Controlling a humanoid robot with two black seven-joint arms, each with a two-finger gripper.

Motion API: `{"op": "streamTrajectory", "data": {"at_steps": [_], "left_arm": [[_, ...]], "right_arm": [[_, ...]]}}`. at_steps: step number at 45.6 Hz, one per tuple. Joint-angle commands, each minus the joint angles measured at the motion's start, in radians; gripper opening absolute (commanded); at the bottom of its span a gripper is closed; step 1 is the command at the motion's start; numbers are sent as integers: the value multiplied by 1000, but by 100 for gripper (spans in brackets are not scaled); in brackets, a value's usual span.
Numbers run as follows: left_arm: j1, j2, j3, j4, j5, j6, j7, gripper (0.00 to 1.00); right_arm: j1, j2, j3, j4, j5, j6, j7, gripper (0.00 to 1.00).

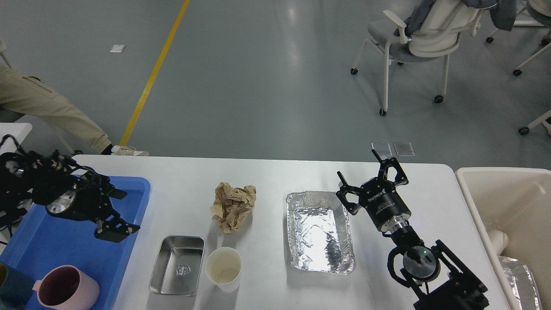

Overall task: Tidy desktop
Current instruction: 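Reach the left gripper to the small steel tray and grasp its edge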

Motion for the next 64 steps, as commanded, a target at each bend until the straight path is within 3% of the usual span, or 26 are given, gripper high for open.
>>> {"op": "streamTrajectory", "data": {"at_steps": [1, 10, 15, 24, 41, 52, 54, 56, 61, 64], "left_arm": [[-49, -115, 79, 60, 54, 12, -10, 96], [-84, -247, 202, 118, 57, 60, -10, 92], [-86, -307, 243, 155, 57, 70, -9, 76], [-83, -408, 287, 263, 54, 77, -9, 76], [-46, -527, 401, 405, 39, 182, -10, 74], [-41, -533, 413, 405, 39, 189, -12, 50], [-41, -531, 413, 405, 39, 189, -10, 43], [-40, -530, 413, 405, 39, 189, -12, 26], [-38, -523, 413, 405, 39, 189, -10, 11], [-37, -523, 413, 405, 40, 190, -10, 9]], "right_arm": [[-1, -3, 1, -2, 0, 3, 0, 100], [-2, -3, 1, -2, 0, 4, 0, 100], [-2, -3, 1, 0, 0, 6, 0, 100], [-4, -6, 1, -2, 0, 7, 0, 100], [-2, -6, 3, -2, 0, 7, 0, 100], [-4, -6, 3, -5, 0, 7, 0, 100], [-4, -6, 1, -5, 0, 7, 0, 100], [-4, -6, 3, -5, 0, 7, 0, 100], [-4, -5, 1, -5, 0, 7, 0, 100], [-5, -3, 2, -5, 0, 7, 0, 100]]}}
